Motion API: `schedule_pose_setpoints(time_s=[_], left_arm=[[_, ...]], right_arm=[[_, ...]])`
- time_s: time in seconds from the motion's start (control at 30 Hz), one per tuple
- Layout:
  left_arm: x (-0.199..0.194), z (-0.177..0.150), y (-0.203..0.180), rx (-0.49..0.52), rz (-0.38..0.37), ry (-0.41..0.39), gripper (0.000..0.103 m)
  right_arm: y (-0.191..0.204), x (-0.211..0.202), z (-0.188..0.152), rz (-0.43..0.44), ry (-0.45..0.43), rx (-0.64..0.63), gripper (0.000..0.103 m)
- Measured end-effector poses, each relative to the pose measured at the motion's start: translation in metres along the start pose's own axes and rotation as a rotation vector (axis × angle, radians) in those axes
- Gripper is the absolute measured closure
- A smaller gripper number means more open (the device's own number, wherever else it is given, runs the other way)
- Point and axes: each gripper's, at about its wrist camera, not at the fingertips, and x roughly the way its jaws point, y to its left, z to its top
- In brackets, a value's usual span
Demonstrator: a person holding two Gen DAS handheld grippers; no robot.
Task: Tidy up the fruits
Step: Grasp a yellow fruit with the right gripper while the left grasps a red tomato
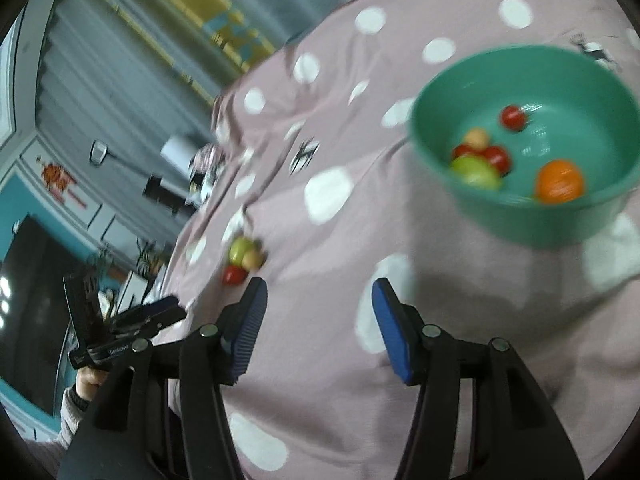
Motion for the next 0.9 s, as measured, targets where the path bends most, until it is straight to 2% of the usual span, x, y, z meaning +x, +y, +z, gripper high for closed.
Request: schedule_pose_setpoints(time_s=[0.2,0.37,0.43,0.53,0.57,0.7,0.9], left_arm=[[0.007,0.003,-0.004,0.026,-0.025,-0.051,0.038],[0.029,0.013,-0.011,0.118,0.024,-0.024,0.038],[0.036,0.016,-0.016,0.171,0.037,-0.011,0.045],[0.042,0.022,-0.021,0.235,0.005,-0.009,0.053],[0.046,0.025,-0.022,0.257,0.006,-0.003,0.058],[0.059,0.034,-0.021,0.311,-0.01,0.039,0.066],[0.079,0.041,-0.024,0.435,0.06,0.137,0.067]], right_arm=[[0.031,0.04,-0.013,0.018,0.114,-0.066,0.047],[0.056,0.074,-0.009,0.024,0.185,-0.137,0.048],[0.065,0.087,-0.005,0.018,0.205,-0.164,0.048],[0.078,0.108,0.008,0.02,0.226,-0.207,0.049],[0.081,0.116,0.012,0.024,0.237,-0.214,0.051],[0.09,0.149,0.025,0.01,0.285,-0.26,0.06],[0.102,0.181,0.033,-0.026,0.342,-0.343,0.061]])
